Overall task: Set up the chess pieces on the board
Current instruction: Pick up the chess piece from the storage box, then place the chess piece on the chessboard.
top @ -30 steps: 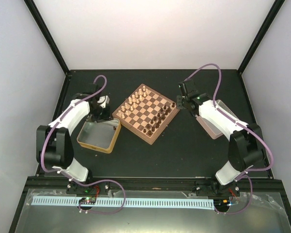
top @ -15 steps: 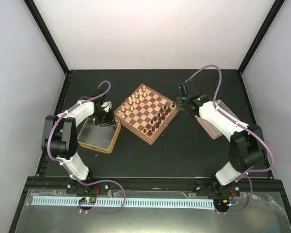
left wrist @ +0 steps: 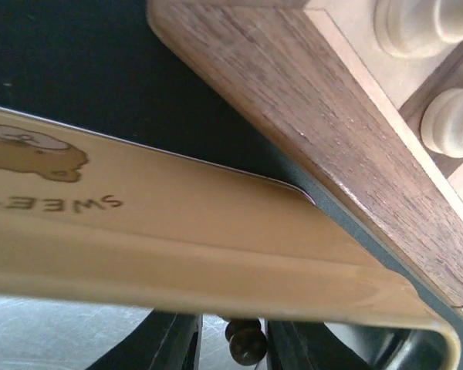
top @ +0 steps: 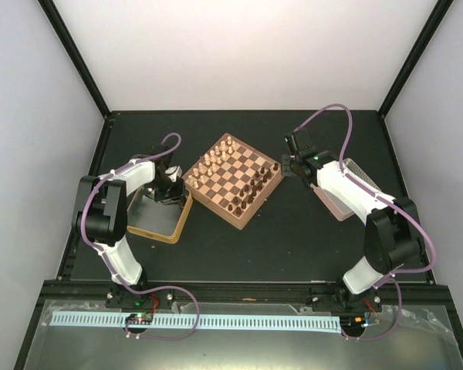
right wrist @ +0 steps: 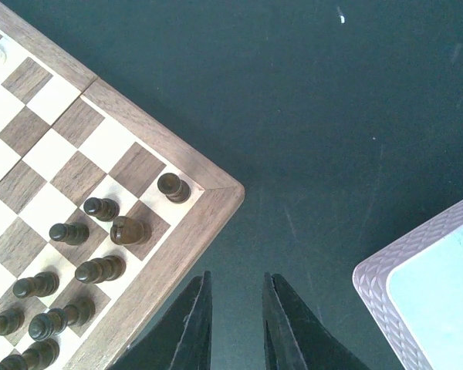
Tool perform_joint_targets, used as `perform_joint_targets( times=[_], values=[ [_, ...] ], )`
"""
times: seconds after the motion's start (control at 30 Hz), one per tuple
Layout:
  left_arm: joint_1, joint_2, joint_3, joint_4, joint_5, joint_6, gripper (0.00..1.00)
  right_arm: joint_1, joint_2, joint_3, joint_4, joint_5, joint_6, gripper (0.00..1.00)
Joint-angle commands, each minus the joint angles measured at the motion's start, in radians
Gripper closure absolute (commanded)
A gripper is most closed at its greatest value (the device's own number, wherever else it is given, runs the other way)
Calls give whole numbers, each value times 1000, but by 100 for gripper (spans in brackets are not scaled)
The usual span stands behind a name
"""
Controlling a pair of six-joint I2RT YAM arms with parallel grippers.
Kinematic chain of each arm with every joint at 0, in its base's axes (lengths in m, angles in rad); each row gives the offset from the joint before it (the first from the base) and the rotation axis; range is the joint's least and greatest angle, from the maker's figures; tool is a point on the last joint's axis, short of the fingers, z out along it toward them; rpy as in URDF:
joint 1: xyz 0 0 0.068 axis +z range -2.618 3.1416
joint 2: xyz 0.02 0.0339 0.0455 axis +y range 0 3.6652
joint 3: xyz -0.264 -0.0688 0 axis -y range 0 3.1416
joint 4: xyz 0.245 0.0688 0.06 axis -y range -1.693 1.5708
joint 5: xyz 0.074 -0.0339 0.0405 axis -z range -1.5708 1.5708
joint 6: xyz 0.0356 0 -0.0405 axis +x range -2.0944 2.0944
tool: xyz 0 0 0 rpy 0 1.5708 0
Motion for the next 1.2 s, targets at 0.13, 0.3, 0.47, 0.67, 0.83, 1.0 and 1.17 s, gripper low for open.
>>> perform_joint_targets(
  times=[0.13, 0.3, 0.47, 0.67, 0.83, 1.0, 1.17],
  values=[
    [-21, 17, 31, -18, -11, 4, 86, -2, -10, -7, 23, 13, 17, 81],
    [-31, -40, 45, -51, -105, -7, 92, -2, -19, -8, 24, 14, 25, 81],
    [-38, -127, 88, -164, -226, -17, 93, -2, -48, -11, 11, 6, 42, 81],
    [-71, -249, 171, -227, -207, -2, 92, -3, -138, -62, 13, -9, 89, 81],
    [-171, -227, 312, -175, -124, -24, 91, -9, -232, -126, 24, -20, 122, 80],
    [-313, -22, 552, -150, -117, -26, 90, -30, -309, -195, 44, -33, 114, 80],
    [-404, 195, 788, -138, -145, -5, 91, -42, -365, -231, 62, -43, 80, 79]
  ],
)
